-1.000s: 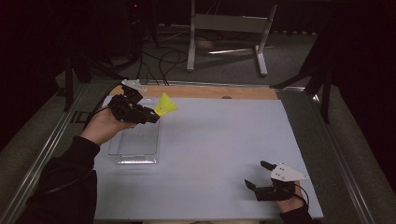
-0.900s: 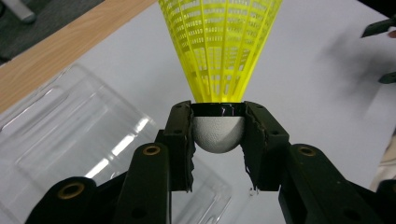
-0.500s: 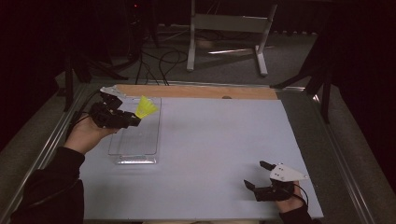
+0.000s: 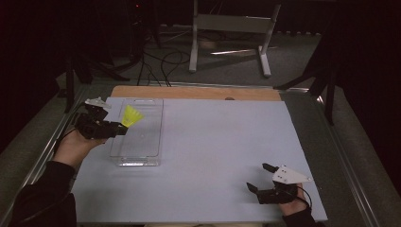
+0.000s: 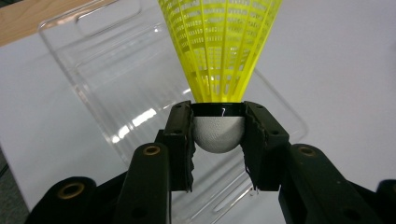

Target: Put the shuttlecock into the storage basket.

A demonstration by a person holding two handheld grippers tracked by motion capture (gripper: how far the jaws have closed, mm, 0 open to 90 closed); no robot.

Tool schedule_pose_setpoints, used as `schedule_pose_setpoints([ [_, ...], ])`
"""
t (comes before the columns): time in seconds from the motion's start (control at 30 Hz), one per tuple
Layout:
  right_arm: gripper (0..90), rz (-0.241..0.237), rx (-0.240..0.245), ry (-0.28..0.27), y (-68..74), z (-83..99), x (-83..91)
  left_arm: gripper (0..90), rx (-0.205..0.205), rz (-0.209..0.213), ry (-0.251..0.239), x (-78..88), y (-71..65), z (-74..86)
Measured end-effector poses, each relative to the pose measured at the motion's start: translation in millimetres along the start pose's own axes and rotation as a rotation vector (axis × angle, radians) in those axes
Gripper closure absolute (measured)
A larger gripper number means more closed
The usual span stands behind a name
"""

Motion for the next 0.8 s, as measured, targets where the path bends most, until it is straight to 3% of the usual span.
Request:
schedule_pose_setpoints([
  [0.27, 8.2, -0.002, 0.002, 0.0, 0.1, 0.1, 0.0, 65.8, 0.047, -0.002, -0.017, -3.4, 9.7, 18.0],
  [0.8, 8.2, -0.007, 0.003, 0.005, 0.5, 0.6, -0.8, 65.7, 0.08, -0.022, -0.005, -26.1, 20.8, 44.8],
])
Point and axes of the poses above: each handheld gripper's, and its own axes: x roughly backward along the jaws, z roughly out of its underside, y roughly to its left, the point moved 4 cm from there along -x, roughly forward along the jaws, and after that the axes turned 12 degrees about z, right-handed, at the moved point
